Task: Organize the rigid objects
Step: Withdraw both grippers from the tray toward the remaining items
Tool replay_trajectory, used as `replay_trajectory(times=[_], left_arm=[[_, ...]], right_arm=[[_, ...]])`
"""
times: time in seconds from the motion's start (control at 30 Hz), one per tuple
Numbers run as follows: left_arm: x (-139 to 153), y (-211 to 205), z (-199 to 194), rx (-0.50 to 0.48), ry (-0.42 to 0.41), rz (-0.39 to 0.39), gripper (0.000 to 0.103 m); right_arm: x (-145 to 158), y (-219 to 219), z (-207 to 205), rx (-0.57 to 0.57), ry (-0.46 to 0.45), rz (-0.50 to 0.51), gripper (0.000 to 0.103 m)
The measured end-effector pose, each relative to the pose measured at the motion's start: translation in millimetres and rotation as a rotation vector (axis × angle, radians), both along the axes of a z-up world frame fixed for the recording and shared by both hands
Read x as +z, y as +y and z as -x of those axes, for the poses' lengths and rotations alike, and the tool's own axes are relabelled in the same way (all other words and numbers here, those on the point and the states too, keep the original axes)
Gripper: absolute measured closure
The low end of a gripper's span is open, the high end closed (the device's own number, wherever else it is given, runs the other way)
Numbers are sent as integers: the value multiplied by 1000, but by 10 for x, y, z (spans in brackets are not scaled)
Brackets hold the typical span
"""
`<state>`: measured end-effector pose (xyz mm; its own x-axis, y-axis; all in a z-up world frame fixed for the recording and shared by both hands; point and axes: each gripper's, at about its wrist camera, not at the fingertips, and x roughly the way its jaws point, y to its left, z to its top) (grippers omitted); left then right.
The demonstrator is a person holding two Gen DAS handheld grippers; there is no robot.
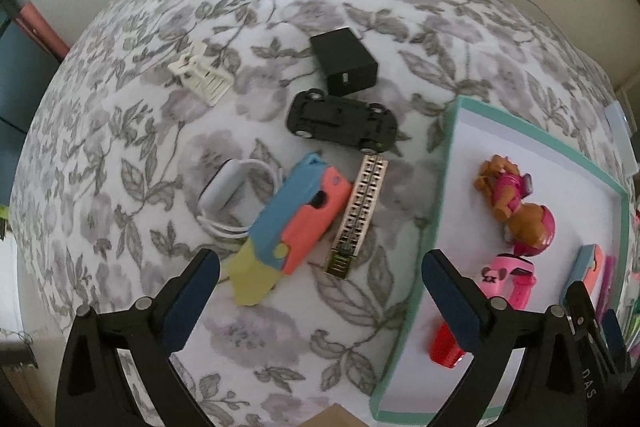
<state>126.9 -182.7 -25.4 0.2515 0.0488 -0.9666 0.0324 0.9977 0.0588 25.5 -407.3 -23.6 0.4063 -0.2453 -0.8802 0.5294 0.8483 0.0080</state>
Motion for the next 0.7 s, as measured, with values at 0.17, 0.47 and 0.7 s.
replay_trajectory(times=[0.17,0.47,0.7], left_arm=[[93,205,-57,32,-28,-11,2],[301,804,-180,141,-91,-34,2],[285,1212,-235,212,-80,-33,2]], right_arm=[[120,53,-11,9,-34,4,0],[304,536,-165,144,-82,0,0],[296,1018,-351,276,-67,2,0]])
